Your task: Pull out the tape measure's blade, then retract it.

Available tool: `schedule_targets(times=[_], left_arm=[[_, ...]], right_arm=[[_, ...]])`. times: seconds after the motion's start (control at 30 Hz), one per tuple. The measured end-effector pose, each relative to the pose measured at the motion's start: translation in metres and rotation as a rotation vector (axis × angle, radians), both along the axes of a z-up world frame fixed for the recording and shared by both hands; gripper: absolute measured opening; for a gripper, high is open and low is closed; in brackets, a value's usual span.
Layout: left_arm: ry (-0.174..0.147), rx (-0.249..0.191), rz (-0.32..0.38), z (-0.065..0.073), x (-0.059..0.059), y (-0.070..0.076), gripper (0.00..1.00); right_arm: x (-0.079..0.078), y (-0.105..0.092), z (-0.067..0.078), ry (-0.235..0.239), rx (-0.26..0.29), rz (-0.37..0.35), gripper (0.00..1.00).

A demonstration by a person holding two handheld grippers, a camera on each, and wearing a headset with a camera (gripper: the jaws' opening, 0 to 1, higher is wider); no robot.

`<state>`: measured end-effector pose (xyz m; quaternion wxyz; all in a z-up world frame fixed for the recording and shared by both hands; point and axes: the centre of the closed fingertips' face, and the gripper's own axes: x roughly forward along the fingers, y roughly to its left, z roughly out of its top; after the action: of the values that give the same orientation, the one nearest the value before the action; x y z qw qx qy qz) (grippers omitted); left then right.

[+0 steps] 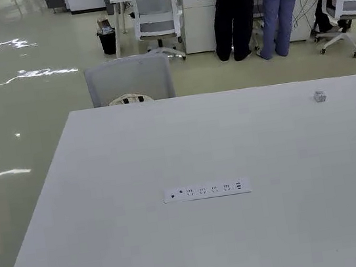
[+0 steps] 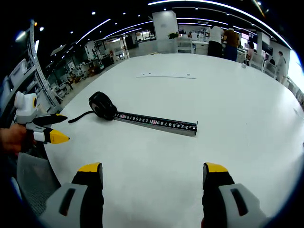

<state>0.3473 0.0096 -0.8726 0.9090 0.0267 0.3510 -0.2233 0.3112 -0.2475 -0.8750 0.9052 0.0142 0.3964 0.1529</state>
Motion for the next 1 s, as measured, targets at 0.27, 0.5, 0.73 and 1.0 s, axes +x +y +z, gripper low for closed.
schedule_targets(times=[0.27,0.5,0.73,1.0], left_arm=[[0.021,-0.024,0.026,0.005,-0.014,-0.002,0.93],[0.02,-0.029,0.03,0.012,-0.022,0.0,0.94],[0.026,-0.024,0.053,0.019,-0.03,0.004,0.96],[0.035,-0.041,0.065,0.027,-0.045,0.003,0.96]], right_arm=[[-0.016,0.008,0.007,0.013,-0.005,0.005,0.9],[-0.029,0.013,0.012,0.025,-0.006,0.0,0.9],[-0.039,0.021,0.021,0.033,-0.006,0.012,0.9],[-0.056,0.027,0.028,0.046,-0.006,0.024,0.91]])
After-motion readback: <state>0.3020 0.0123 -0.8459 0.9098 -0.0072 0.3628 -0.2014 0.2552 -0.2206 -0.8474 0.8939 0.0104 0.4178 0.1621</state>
